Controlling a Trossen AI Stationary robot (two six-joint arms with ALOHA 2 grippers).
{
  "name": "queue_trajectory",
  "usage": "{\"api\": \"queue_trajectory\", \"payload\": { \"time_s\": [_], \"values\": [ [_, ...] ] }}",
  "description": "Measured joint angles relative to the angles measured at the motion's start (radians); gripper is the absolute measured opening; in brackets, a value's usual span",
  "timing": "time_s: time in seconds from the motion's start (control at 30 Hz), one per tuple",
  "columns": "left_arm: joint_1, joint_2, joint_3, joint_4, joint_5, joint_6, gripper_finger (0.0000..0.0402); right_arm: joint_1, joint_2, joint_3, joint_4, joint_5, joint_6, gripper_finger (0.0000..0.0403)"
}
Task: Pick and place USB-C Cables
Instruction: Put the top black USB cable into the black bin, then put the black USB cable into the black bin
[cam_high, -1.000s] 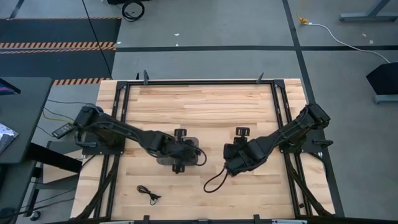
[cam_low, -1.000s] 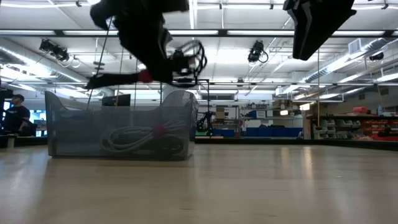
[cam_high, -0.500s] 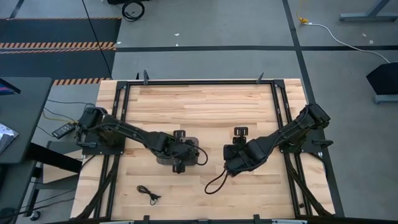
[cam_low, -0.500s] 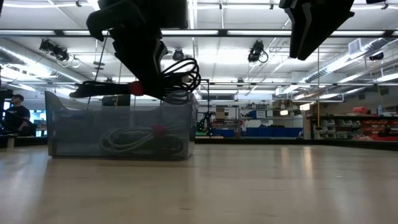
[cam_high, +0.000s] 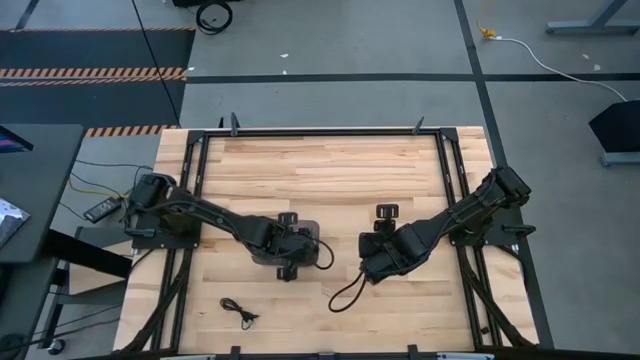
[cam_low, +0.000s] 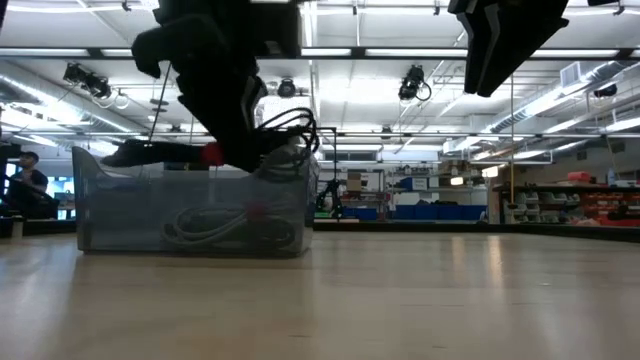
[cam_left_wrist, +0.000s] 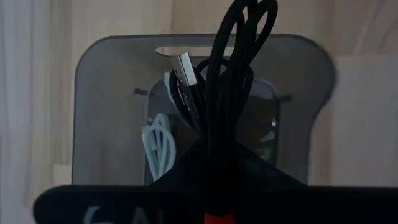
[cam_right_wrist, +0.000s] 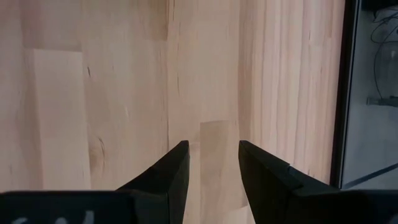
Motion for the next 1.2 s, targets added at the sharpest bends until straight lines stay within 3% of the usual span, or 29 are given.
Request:
{"api": "queue_trajectory", "payload": {
  "time_s": [0.27, 0.77, 1.0, 1.2],
  "values": [
    [0.01, 0.003, -0.008, -0.026, -0.001, -0.064, 0.0062, 0.0, 0.0, 0.0, 0.002, 0.0, 0.0, 0.0145],
    [-0.005, 0.003, -0.008, -0.041, 0.001, -0.131, 0.0157, 0.0, 0.0, 0.0, 0.01, 0.0, 0.0, 0.0145],
    [-0.001, -0.006, 0.0, -0.058, -0.019, -0.079, 0.0159, 0.0, 0.0, 0.0, 0.012, 0.0, -0.015, 0.0145],
    [-0.016, -0.006, 0.118, -0.143, -0.032, -0.117, 0.015, -0.001, 0.0, 0.0, 0.029, 0.033, -0.053, 0.0145]
  ]
}}
